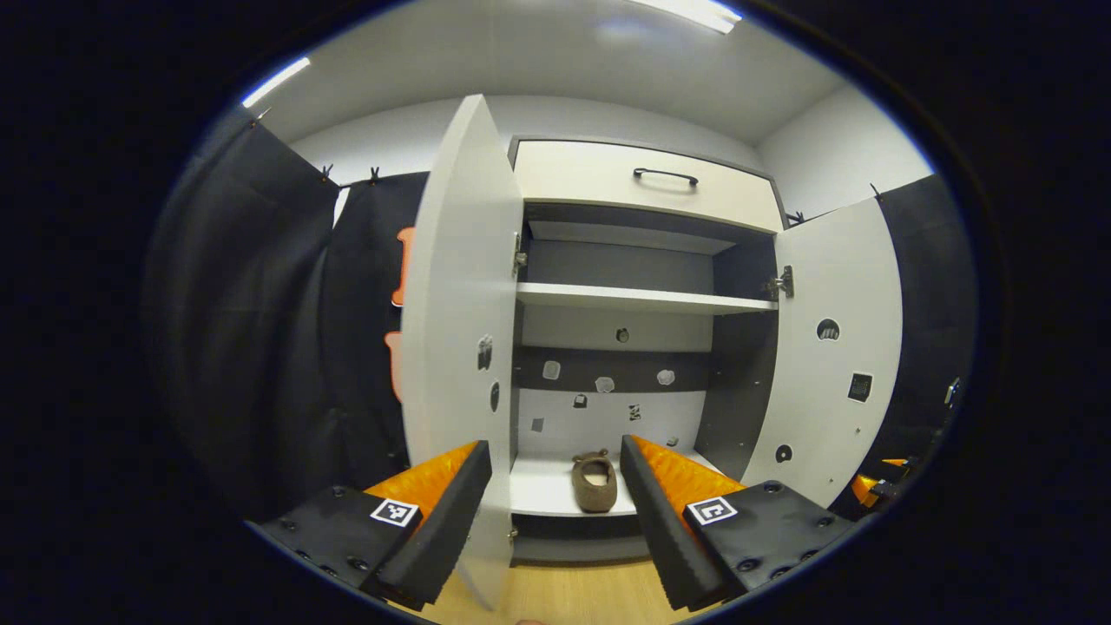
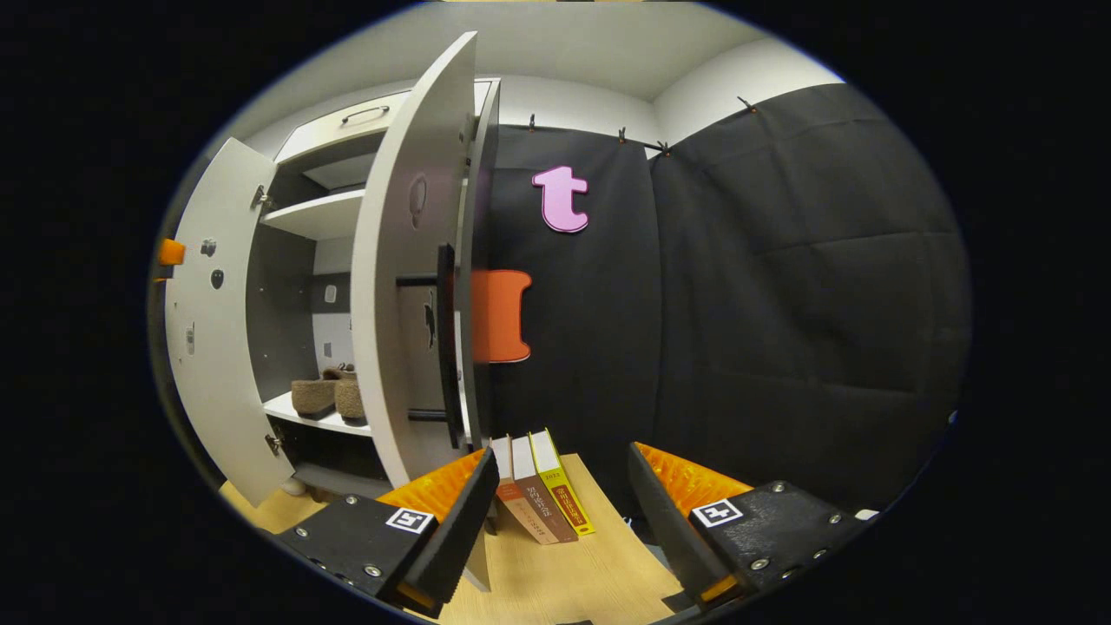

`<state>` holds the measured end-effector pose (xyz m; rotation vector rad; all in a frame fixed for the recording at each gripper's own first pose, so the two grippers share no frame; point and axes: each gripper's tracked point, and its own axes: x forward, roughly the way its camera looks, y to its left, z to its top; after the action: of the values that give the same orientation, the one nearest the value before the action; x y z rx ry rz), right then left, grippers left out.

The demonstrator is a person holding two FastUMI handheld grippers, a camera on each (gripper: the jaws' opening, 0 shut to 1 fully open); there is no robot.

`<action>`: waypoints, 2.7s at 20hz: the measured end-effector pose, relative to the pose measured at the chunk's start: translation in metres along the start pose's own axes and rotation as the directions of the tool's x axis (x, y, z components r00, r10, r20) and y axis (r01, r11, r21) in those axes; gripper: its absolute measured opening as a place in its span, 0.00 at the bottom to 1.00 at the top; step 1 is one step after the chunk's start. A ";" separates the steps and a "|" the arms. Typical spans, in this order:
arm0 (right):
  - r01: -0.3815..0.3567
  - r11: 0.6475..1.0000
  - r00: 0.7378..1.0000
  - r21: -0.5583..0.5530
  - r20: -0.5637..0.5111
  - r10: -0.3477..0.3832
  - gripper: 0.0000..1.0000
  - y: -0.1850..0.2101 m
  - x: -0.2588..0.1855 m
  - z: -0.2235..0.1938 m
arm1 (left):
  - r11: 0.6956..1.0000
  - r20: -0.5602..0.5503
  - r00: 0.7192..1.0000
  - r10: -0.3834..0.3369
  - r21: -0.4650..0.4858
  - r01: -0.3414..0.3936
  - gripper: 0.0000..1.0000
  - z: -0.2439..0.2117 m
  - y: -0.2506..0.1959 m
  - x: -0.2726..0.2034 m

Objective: Grab one shoe with the right hand and put it into the shoe cabinet, grab the other shoe with the left hand and put it into the shoe cabinet; then close the right door with the right hand and the left door with the left hand.

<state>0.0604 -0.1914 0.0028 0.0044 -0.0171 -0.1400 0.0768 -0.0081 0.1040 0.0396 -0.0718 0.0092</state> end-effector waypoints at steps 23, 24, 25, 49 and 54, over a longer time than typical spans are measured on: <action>-0.017 0.999 0.999 0.045 -0.029 0.019 0.89 0.080 0.021 -0.029 | 0.995 0.021 0.995 0.099 -0.012 -0.099 0.96 -0.029 0.146 -0.057; -0.024 0.998 0.999 0.052 -0.024 0.025 0.89 0.090 0.019 -0.030 | 0.995 0.018 0.995 0.095 -0.010 -0.095 0.96 -0.031 0.151 -0.054; -0.029 0.998 0.999 0.057 -0.024 0.030 0.89 0.101 0.019 -0.030 | 0.996 0.014 0.996 0.091 -0.010 -0.091 0.96 -0.034 0.155 -0.052; -0.237 0.971 0.971 0.020 0.019 0.237 0.91 0.271 0.025 -0.012 | 0.992 -0.070 0.990 0.125 0.003 -0.125 0.97 -0.113 0.231 -0.035; -0.231 0.973 0.973 -0.014 0.030 0.231 0.91 0.259 0.001 -0.007 | 0.996 -0.107 0.991 0.085 -0.025 -0.088 0.95 -0.161 0.218 -0.013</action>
<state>0.0972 0.0646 -0.0026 -0.0099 -0.0481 0.0927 0.0729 0.2160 -0.0484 0.0060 0.0325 0.0966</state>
